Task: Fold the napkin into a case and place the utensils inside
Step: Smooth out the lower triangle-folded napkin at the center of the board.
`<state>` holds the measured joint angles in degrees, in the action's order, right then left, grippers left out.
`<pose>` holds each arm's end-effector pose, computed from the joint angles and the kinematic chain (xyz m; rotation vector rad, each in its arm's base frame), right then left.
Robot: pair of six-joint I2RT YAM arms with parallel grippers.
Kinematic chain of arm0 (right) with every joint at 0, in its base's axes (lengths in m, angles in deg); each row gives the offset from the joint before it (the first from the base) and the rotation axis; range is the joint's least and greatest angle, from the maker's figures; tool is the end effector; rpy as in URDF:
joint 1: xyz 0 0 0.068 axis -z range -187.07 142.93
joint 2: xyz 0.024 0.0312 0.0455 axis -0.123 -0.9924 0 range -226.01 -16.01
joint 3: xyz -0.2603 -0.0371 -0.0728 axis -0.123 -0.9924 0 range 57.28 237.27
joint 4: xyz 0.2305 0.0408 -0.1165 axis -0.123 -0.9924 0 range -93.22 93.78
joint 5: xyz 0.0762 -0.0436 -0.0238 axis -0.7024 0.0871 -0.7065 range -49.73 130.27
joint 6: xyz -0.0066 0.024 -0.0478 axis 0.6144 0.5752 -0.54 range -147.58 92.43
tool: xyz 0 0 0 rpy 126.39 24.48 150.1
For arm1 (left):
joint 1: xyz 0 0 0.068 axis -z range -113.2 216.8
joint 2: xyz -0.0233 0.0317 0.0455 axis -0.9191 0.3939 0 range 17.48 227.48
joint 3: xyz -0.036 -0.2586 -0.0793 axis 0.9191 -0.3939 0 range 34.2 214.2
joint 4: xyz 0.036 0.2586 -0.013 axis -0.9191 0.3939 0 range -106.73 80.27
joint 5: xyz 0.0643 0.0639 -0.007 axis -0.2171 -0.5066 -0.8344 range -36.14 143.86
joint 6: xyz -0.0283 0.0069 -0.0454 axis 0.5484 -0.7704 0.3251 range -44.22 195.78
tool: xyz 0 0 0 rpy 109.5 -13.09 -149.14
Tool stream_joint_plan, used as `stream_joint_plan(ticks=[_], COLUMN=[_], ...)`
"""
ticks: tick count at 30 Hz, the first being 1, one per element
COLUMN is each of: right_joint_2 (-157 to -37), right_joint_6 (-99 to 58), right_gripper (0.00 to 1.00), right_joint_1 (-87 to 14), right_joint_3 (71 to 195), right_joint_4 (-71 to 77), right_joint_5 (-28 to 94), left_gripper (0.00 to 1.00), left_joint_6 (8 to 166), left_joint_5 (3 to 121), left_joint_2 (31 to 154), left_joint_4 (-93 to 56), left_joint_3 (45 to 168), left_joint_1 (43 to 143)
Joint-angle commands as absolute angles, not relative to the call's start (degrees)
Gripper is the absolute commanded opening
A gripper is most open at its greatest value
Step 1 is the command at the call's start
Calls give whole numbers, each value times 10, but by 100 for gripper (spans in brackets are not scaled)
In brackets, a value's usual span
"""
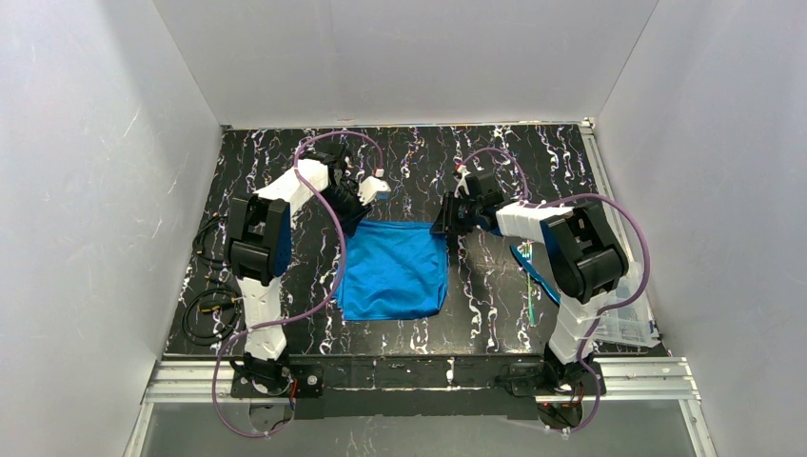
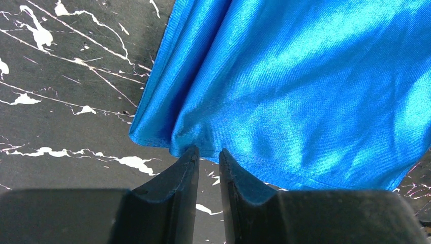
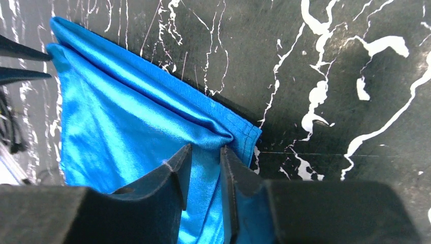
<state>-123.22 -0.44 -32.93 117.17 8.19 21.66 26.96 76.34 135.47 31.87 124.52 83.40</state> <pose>0.3435 0.1792 0.1529 -0.1458 2.4194 0.8247 0.3929 -0.1314 0.1822 1.5540 2.2969 -0.4368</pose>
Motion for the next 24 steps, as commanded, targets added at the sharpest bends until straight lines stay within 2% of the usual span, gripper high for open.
stream_joint_plan(ticks=[1,6,7,14,24], right_joint_2=[-1241,-1227,-1222,-1174,-1266], right_joint_6=[22,33,34,22,-8], right_gripper=[29,3,1,1,1], right_joint_1=[-326,-326,-326,-325,-321], right_joint_3=[1161,1160,1161,1168,1199], right_joint_4=[135,151,150,130,112], right_joint_5=[194,182,181,197,207], left_gripper=[20,19,19,18,22], left_joint_6=[267,267,267,269,279], left_joint_5=[763,764,764,771,820], left_joint_2=[1360,1362,1362,1361,1342], left_joint_4=[328,328,329,328,399], left_joint_3=[1244,1244,1245,1254,1330], left_joint_1=[831,831,831,831,842])
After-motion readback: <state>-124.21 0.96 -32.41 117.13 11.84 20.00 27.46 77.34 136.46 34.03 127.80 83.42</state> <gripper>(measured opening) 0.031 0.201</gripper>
